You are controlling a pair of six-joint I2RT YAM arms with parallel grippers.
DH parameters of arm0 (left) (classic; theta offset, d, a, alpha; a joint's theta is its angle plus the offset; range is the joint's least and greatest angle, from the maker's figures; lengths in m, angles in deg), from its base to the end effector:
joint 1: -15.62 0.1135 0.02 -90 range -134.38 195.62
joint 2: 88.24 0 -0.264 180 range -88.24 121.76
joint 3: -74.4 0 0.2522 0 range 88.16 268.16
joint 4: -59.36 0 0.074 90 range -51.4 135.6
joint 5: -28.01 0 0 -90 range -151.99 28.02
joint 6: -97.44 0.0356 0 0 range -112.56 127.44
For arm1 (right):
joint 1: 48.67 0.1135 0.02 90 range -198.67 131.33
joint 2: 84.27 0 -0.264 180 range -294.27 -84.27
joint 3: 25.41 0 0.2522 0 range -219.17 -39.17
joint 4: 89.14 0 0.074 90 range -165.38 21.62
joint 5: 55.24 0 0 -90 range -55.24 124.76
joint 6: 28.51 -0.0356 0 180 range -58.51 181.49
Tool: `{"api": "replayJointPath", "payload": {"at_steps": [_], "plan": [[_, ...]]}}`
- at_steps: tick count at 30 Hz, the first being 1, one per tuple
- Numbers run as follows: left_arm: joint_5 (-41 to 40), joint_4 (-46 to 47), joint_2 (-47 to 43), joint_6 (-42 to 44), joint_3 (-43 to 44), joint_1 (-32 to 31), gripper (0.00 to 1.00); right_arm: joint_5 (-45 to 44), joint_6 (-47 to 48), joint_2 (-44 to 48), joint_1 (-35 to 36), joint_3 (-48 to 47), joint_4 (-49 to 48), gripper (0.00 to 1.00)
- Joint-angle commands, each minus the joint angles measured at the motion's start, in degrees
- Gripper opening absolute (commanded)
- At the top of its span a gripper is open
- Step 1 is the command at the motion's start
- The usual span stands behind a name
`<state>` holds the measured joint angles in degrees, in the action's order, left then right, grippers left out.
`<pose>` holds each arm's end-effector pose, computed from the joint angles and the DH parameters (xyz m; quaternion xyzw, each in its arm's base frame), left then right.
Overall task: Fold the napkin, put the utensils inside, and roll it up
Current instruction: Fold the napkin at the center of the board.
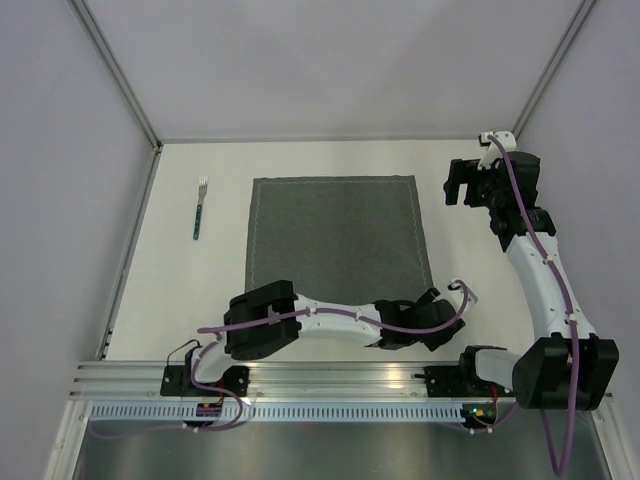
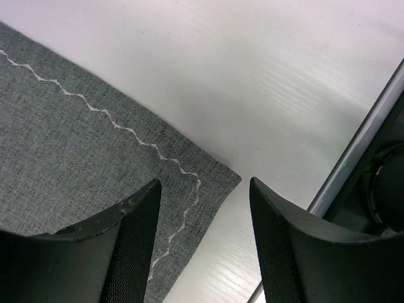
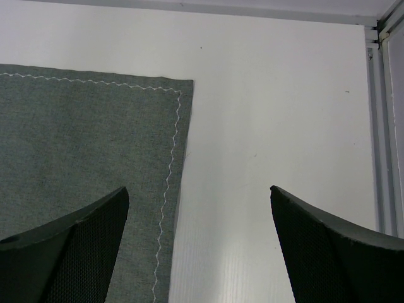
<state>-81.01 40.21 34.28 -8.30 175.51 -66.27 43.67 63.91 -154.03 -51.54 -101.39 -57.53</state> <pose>0.0790 -0.4721 0.1740 0.4310 0.7884 -0.2116 0.3845 0.2779 -0.0084 0.3417 -0.0382 0.8428 0.0410 0.5353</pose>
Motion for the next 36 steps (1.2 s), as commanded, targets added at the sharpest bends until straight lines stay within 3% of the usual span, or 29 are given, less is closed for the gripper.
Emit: {"api": "replayJointPath", "payload": {"at_steps": [1,16,22,28,29,32,33,36], "plan": [[1.18,2.58,1.4,2.48,2.65,-0.55,0.63,-1.7,-0.48,-0.29,-0.11,-1.77,0.7,0.98],[-1.1,5.04,6.24,5.11,2.74,-2.14,0.58,-1.79,-0.31,-0.47,-0.11,-1.5,0.79,0.98],[-2.59,5.04,6.33,5.11,2.3,-2.22,0.43,-1.52,-0.3,-0.38,-0.03,-1.33,0.79,0.98],[-2.25,5.04,5.19,5.64,2.21,-2.22,0.22,-1.17,-0.31,-0.56,-0.11,-1.33,0.87,0.98],[-1.9,5.04,4.66,5.81,2.21,-2.22,0.15,-1.17,-0.31,-0.47,-0.03,-1.42,0.87,0.98],[-0.32,5.04,3.35,5.64,1.95,-2.14,0.09,-1.08,-0.31,-0.47,-0.03,-1.33,0.87,0.98],[-0.05,5.04,2.21,5.38,1.6,-2.14,0.02,-1.08,-0.22,-0.47,-0.11,-1.33,0.87,0.98],[2.94,6.78,-0.34,4.76,0.89,-1.96,0.02,-1.0,-0.22,-0.47,-0.03,-1.33,0.96,0.98]]}}
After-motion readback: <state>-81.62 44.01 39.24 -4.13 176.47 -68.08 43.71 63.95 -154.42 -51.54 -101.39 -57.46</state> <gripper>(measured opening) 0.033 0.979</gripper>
